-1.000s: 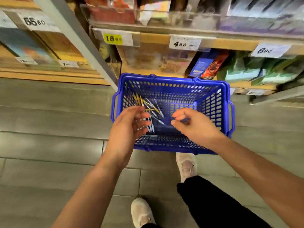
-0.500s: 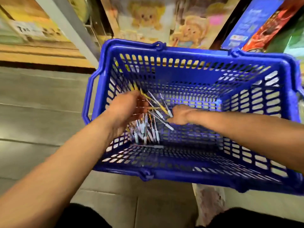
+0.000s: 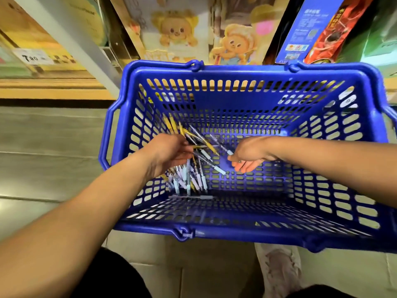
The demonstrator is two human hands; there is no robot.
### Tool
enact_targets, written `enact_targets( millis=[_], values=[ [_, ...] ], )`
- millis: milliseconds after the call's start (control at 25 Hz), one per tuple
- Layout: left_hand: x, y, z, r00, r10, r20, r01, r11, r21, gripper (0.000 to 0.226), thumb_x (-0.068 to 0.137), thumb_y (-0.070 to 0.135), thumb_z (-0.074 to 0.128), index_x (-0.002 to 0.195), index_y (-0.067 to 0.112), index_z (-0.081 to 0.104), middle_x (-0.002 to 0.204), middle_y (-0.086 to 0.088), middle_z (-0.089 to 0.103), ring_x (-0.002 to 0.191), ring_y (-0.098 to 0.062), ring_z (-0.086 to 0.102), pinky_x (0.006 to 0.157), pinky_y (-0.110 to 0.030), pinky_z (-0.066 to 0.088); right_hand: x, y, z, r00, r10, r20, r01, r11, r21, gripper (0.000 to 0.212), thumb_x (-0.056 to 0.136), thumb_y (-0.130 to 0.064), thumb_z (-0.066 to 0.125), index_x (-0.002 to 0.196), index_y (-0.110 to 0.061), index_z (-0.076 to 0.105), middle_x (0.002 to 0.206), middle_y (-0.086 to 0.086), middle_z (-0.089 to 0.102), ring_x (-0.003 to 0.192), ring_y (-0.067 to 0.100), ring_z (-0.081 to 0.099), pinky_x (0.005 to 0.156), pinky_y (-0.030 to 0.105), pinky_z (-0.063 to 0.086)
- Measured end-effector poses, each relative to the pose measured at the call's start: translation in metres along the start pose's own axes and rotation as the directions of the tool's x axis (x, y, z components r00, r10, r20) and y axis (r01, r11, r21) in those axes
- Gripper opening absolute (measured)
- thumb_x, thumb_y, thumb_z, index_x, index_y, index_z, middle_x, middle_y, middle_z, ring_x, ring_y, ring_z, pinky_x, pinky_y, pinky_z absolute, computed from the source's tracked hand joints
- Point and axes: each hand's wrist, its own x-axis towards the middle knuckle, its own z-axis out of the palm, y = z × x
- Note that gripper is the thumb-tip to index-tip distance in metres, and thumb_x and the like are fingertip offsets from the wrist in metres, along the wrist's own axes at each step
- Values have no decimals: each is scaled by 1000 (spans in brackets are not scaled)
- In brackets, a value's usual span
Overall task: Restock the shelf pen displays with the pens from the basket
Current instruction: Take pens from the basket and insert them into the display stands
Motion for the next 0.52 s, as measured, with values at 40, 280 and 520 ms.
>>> enact_targets(
  millis=[40, 280, 520],
  values=[
    [5, -2, 3, 1000, -14, -1, 14, 1000, 1, 25, 108, 12, 39, 118, 0, 59, 96, -13, 68, 96, -26, 64, 94, -39, 55, -7, 2, 1, 999, -27, 25, 25, 998, 52, 33, 104, -36, 52, 100, -6, 66, 99, 8, 73, 76, 14, 70, 64, 22, 59],
    [17, -10, 16, 994, -3, 108, 23, 983, -184, 15, 109, 17, 42, 109, 12, 57, 113, -11, 70, 101, -24, 64, 86, -37, 55, -22, -15, 37, 934, -327, 146, 298, 936, 187, 21, 98, -37, 62, 98, -17, 69, 81, -5, 74, 68, 5, 68, 66, 18, 56],
    [22, -15, 2, 998, 41, 42, -34, 987, -159, 19, 109, 17, 44, 123, 8, 53, 103, -8, 79, 94, -20, 76, 71, -34, 59, 9, -15, 41, 954, -300, 7, 258, 809, -528, 30, 93, -40, 70, 111, -16, 69, 96, -4, 72, 87, 14, 69, 78, 29, 56]
  ],
)
